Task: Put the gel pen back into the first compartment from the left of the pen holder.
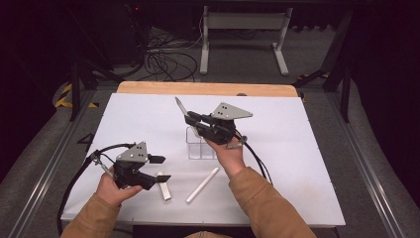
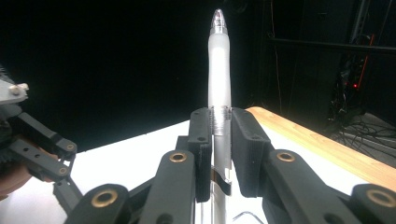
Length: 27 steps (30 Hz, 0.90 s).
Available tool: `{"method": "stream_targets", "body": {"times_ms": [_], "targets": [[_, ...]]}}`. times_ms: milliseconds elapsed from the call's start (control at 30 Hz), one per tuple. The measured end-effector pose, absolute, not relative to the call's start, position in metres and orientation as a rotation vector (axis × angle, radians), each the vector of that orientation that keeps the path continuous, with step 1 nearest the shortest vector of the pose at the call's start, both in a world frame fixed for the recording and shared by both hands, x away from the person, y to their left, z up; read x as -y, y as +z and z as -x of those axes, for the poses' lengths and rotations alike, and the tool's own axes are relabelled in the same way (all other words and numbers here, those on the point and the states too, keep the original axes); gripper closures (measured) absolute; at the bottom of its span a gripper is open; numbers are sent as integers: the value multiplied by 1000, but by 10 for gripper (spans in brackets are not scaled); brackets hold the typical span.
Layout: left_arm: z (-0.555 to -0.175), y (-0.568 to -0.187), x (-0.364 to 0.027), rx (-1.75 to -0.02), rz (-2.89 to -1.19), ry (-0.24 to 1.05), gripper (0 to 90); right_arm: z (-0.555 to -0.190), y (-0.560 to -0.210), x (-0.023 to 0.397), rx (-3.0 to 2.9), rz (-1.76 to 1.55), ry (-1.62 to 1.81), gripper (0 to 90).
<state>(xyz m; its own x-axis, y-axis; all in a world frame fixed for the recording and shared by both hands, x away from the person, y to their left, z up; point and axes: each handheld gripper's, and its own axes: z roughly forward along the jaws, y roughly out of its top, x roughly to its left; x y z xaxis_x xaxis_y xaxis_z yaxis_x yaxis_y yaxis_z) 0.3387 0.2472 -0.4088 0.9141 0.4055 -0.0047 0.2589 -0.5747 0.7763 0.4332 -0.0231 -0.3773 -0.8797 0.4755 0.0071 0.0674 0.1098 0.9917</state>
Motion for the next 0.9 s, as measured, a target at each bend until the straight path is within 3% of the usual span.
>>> {"method": "stream_targets", "body": {"times_ms": [567,900], "targets": [[-339,-409,-247,-473,-2216,220,369,-444,-395,10,-2088,-572,1791,785],[-338,-409,-245,-487,-2206,217,361,-437,-380,28,-2075,-580,1730,490]]}}
